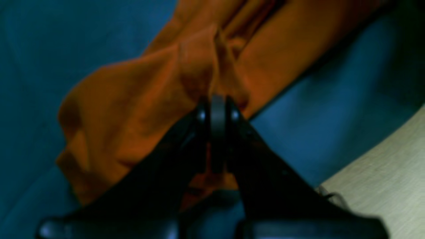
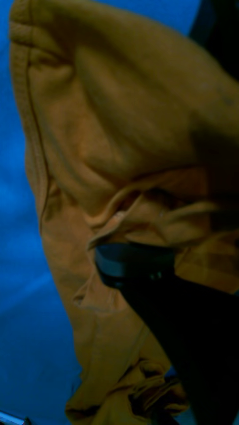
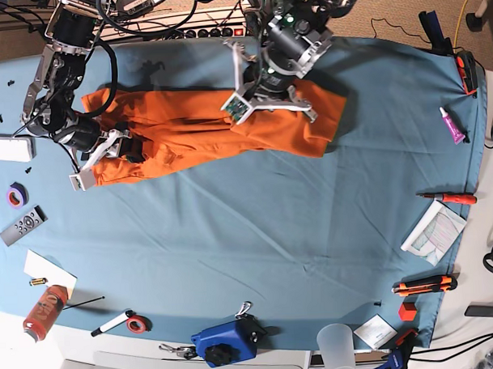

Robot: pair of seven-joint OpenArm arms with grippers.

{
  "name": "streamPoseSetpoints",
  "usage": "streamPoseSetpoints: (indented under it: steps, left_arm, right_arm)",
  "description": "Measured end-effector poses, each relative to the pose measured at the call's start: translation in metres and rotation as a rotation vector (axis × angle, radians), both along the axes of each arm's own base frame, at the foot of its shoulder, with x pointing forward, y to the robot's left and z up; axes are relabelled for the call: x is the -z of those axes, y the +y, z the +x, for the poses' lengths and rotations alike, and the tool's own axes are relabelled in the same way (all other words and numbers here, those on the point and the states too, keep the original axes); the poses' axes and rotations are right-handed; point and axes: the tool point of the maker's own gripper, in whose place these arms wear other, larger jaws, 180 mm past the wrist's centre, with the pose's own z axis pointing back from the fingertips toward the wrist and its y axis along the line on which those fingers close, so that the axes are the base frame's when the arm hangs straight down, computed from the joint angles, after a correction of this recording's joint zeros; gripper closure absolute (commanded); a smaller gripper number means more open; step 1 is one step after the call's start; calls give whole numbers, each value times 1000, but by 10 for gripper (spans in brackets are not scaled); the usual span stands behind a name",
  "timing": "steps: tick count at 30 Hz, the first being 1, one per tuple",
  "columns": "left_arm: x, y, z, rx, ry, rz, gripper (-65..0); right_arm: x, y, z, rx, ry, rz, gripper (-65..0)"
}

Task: Layout the t-shirt on the table in an organized manner, then fold the t-shirt properly
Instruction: 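Drag the held strip end with the left gripper toward the right gripper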

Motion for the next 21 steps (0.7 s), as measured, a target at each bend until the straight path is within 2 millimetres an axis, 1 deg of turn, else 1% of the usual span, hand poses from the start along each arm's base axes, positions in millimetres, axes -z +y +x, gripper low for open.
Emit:
streamPoseSetpoints:
  steps: [3, 7, 12, 15, 17, 21]
  left_arm:
    - [-18, -18, 10, -6, -32, -70, 0]
    - [-42, -32, 30, -1, -86, -138, 0]
    - [-54, -42, 36, 20, -112, -207, 0]
    - [-54, -42, 36, 20, -112, -208, 0]
    - [-53, -46, 37, 27, -123, -227, 0]
    - [-29, -56, 33, 37, -41, -222, 0]
  right_arm:
    - [0, 0, 0, 0, -1, 0, -324]
    - [0, 0, 0, 1, -2, 1, -324]
    - [0, 0, 1, 2, -3, 1, -324]
    - [0, 0, 1, 2, -4, 1, -324]
    - [0, 0, 1, 2, -4, 2, -324]
    - [0, 0, 1, 3, -4, 2, -324]
